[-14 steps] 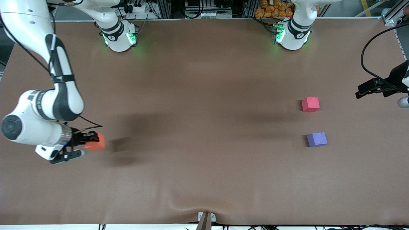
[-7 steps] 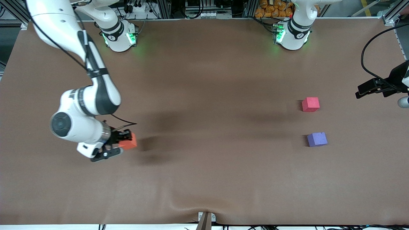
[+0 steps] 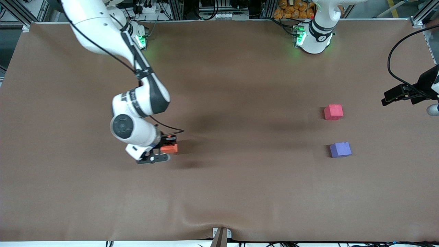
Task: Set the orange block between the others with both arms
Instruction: 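Carry the orange cube with the right gripper toward the table middle, then set the orange cube down and open the right gripper, then withdraw the right gripper while the left gripper reaches the orange cube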
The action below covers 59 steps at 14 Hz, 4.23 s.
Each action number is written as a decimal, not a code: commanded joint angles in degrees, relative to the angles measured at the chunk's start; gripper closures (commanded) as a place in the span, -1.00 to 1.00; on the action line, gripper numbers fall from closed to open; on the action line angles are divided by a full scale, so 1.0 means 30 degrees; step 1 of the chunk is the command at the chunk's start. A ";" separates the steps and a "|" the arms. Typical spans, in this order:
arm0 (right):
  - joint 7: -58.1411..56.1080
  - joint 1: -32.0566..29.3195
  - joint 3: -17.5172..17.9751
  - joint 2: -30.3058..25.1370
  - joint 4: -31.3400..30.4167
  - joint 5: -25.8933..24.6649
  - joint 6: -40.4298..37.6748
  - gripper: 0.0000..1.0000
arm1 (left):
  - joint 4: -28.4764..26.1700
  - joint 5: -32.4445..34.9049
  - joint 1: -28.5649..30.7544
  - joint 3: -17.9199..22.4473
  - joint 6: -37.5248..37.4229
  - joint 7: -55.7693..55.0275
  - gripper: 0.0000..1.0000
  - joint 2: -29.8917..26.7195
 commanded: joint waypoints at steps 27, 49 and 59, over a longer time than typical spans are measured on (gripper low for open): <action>0.9411 0.4305 -0.0340 0.3068 0.4519 0.0196 0.0992 -1.00 | 0.0322 -0.0319 0.0132 -0.0075 -0.0317 0.0317 -1.00 0.0441; -1.1093 -0.5864 -0.2772 -0.6158 -0.3006 -0.0824 -0.2059 -1.00 | 0.3569 -0.0730 -0.8475 -0.0192 0.3222 -0.8261 -1.00 0.6030; -1.0893 -0.6481 -0.3152 -1.1377 -0.2340 -0.4814 -0.7792 -1.00 | 0.4365 -0.0788 -1.2611 -0.0455 0.8817 -1.0697 -1.00 1.0954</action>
